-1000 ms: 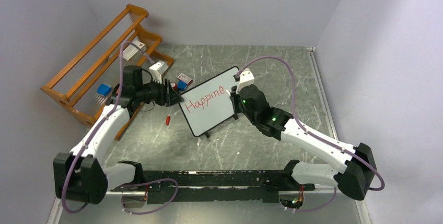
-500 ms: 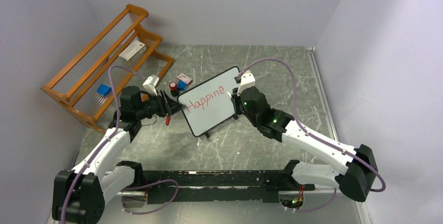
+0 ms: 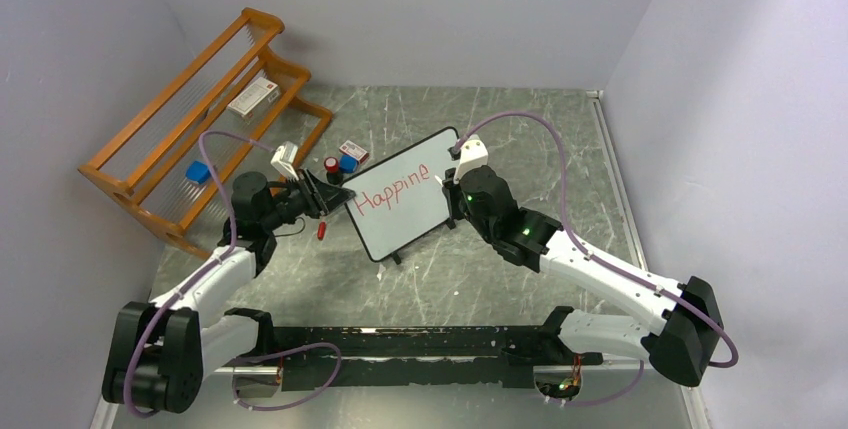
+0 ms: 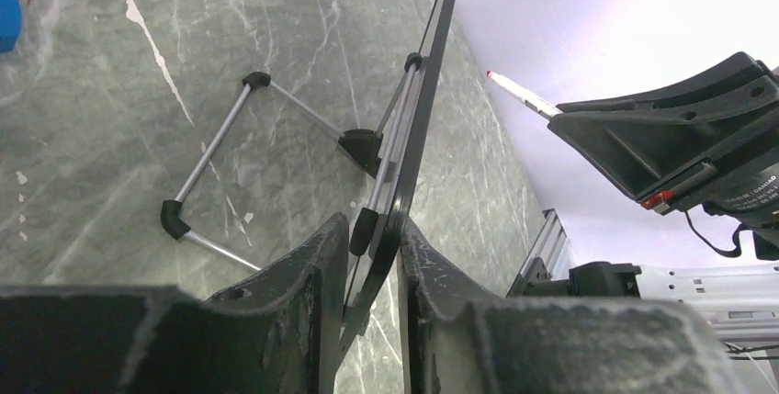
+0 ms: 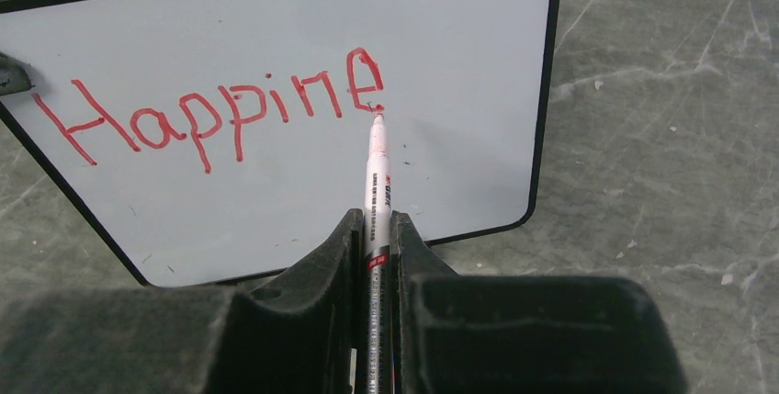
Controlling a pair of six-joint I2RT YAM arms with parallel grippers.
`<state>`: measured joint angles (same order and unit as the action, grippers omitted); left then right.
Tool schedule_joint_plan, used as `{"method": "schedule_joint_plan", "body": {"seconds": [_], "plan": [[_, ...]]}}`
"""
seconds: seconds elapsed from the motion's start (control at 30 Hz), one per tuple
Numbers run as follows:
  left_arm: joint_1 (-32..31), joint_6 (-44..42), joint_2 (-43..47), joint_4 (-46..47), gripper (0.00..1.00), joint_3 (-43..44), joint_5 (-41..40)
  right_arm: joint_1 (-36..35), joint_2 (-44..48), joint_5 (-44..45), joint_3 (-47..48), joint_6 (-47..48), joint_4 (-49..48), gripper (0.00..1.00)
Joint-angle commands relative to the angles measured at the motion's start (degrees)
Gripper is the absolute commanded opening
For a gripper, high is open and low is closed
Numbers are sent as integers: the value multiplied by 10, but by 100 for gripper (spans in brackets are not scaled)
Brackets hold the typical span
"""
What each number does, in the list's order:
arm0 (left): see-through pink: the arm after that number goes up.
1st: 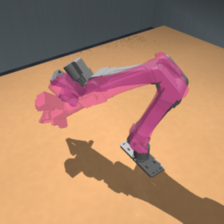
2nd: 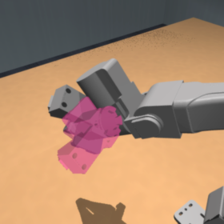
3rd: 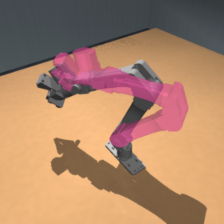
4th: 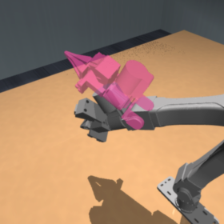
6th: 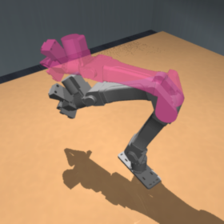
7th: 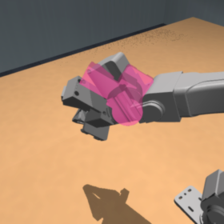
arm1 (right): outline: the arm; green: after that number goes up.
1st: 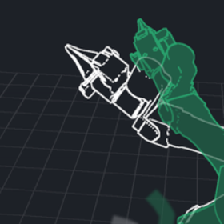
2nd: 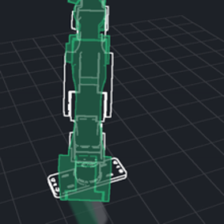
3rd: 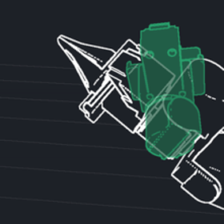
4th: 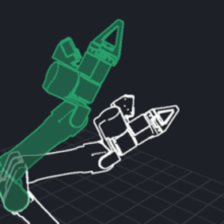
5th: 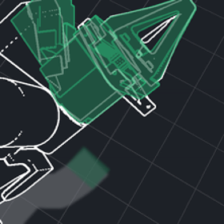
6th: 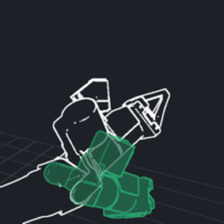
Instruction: Write a sentence on the whiteboard
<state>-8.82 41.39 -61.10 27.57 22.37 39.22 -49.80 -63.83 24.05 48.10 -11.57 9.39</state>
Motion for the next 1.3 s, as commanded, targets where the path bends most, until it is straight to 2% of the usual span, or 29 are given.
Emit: {"method": "schedule_joint_plan", "body": {"seconds": [0.0,0.13,0.2,0.37,0.53,0.7,0.87,1.0,1.27], "plan": [[2,8,-15,103,25,-19,0,4,-1,8,2,11,-7,0],[2,-18,-30,94,9,-5,5,5,-6,17,5,21,-7,0],[2,-36,-32,69,5,8,14,6,-11,21,7,25,-5,0],[2,-110,-23,-58,5,63,26,14,-12,19,10,31,-9,0],[2,-161,-36,-124,5,100,60,15,-6,13,11,37,-17,0],[2,-274,-63,-261,5,165,87,15,5,8,3,38,-21,0],[2,-374,-94,-378,5,201,75,15,8,5,-8,34,-32,0],[2,-377,-83,-387,5,187,55,16,6,11,-5,32,-28,0],[-3,-407,-2,-390,5,148,-21,15,-2,3,-10,33,-36,0]]}}
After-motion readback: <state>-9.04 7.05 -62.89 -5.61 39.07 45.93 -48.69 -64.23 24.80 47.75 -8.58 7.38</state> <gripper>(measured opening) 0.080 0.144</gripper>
